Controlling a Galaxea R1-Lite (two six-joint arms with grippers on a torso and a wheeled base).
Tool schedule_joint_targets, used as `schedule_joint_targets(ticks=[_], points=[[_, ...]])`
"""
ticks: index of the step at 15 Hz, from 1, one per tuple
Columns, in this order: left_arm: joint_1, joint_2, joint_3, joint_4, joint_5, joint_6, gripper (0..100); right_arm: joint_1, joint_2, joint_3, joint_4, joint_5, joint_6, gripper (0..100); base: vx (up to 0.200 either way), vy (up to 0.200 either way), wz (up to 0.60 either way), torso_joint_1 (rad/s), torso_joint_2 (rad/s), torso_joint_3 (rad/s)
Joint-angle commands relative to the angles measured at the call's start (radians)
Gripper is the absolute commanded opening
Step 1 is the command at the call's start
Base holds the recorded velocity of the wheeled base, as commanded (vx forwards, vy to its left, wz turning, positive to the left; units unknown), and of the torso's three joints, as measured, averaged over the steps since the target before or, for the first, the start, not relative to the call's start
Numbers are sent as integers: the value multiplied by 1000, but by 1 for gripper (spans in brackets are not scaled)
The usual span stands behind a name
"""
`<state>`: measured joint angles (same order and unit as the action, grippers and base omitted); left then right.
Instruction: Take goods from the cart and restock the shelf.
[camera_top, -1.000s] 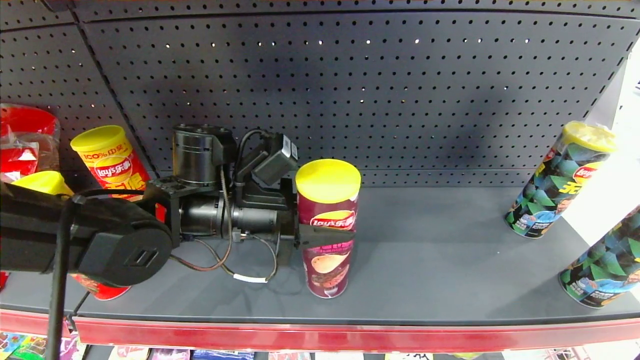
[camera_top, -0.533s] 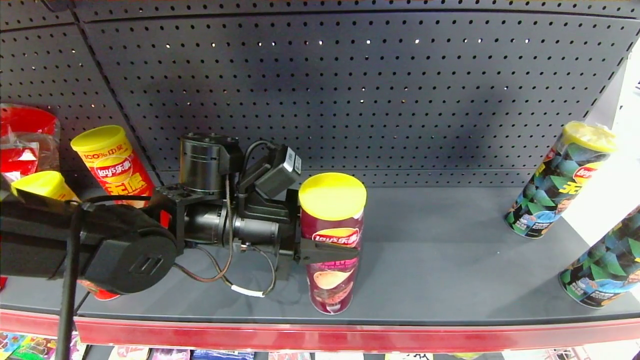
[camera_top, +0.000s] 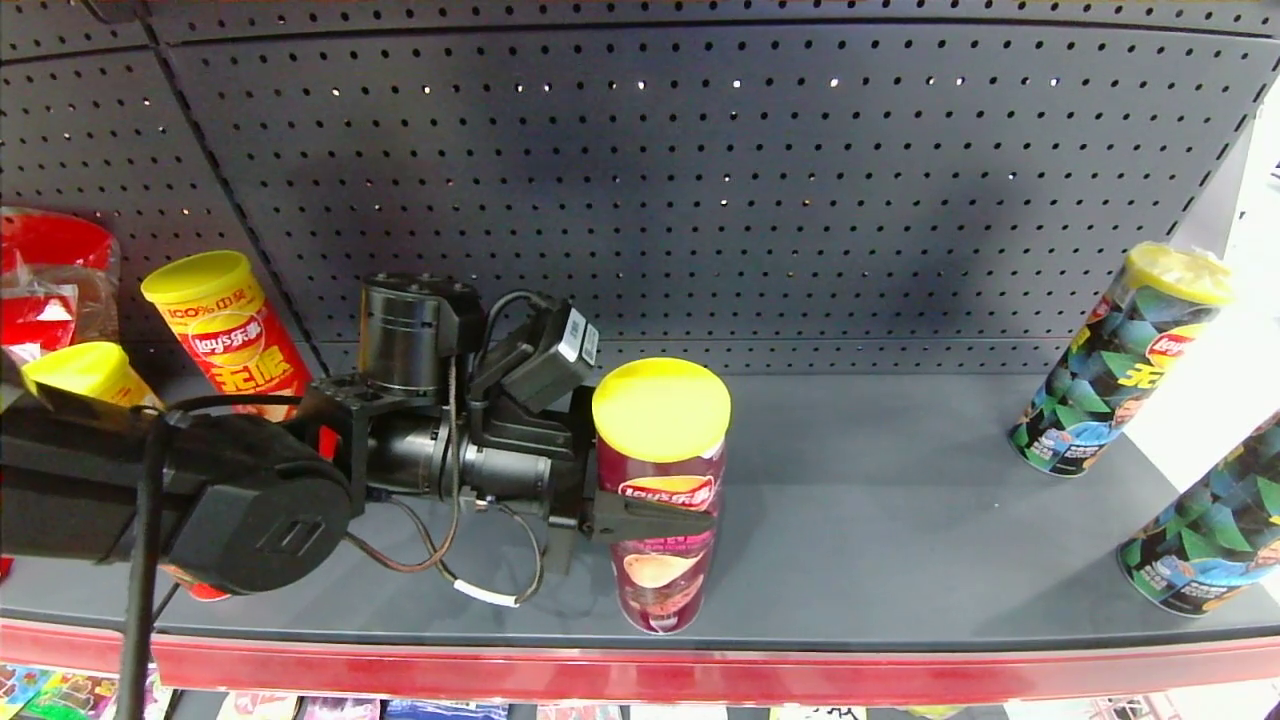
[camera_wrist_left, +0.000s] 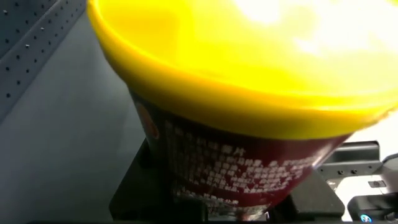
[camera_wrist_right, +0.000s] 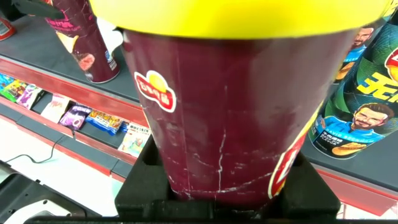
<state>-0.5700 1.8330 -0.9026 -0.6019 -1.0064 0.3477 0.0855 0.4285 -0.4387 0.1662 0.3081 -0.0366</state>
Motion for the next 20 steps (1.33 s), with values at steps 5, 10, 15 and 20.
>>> schedule_joint_targets(ticks=[5,10,15,20], points=[[1,-20,25,-7,-3,19,0,0,-1,-8,1,-7,0,0,0,0,0,0,0,0],[12,-63,99,-6,0,24,0,0,-1,-12,1,-12,0,0,0,0,0,0,0,0],[21,-60,97,-33,-1,16,0,0,1,-12,3,-12,0,0,0,0,0,0,0,0],[16,-46,91,-35,2,17,0,0,1,-11,3,-14,0,0,0,0,0,0,0,0]])
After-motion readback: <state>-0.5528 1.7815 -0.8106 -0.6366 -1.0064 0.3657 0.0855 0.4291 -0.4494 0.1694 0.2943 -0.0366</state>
